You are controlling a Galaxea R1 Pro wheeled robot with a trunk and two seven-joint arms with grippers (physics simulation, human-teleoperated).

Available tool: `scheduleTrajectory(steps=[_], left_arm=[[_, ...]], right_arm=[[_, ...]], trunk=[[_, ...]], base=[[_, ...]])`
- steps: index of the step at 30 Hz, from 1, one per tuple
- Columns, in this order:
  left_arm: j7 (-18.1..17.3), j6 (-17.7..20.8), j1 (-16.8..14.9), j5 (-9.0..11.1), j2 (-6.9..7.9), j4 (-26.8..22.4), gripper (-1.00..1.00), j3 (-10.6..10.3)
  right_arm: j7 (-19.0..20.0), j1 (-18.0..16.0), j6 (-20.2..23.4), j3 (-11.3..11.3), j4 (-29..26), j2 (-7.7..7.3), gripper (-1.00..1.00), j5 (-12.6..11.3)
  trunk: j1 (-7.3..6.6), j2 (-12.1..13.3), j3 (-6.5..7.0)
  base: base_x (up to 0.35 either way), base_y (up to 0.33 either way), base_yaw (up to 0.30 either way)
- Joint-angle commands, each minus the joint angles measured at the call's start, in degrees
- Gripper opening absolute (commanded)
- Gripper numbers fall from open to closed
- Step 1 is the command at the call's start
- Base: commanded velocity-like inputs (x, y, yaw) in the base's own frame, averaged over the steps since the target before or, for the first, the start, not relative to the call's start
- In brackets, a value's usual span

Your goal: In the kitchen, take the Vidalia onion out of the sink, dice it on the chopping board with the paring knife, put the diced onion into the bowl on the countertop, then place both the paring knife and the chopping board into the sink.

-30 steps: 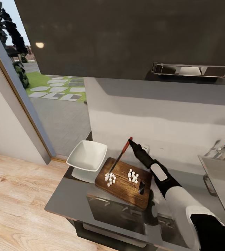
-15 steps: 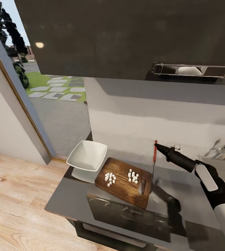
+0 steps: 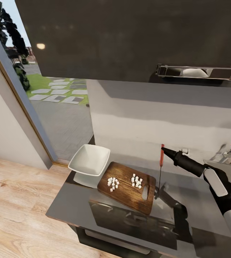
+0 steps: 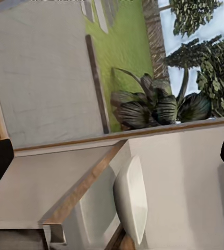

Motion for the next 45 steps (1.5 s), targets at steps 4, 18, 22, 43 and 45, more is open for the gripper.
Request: scheduleTrajectory(steps=[4,18,22,43,45], left_arm=[[-0.1,1.5,0.5,1.2,0.81,0.1,1.00,1.3],[-0.2,2.6,0.5,3.3,0.59,0.0,1.00,0.9],[0.1,2.4,0.1,3.3,0.63,-0.1,1.00,-2.0],[42.3,2.0,-54.2,8.9,7.44,-0.1,1.00,-49.3],[51.5,1.9,-59.8,9.2,2.64,-0.1,1.00,-55.6]], right_arm=[[-0.5,1.3,0.5,0.3,-0.7,-1.31,-1.00,-0.2],[-0.6,2.4,0.5,0.4,-2.1,-6.31,-1.00,-0.2],[-0.7,2.4,0.5,0.4,-2.3,-6.31,-1.00,-0.2],[-3.0,2.4,-0.5,0.5,-2.1,-4.02,-1.00,4.7],[-3.1,2.4,-0.5,0.5,-2.2,-3.74,-1.00,5.1]], trunk=[[0.03,-0.1,-0.09],[0.03,-0.1,-0.09],[0.03,-0.1,-0.09],[0.03,-0.1,-0.09],[0.03,-0.1,-0.09]], base=[[-0.210,-0.079,0.000],[-0.310,-0.130,0.000],[-0.315,-0.170,0.000],[-0.309,-0.192,-0.002],[-0.286,-0.190,-0.145]])
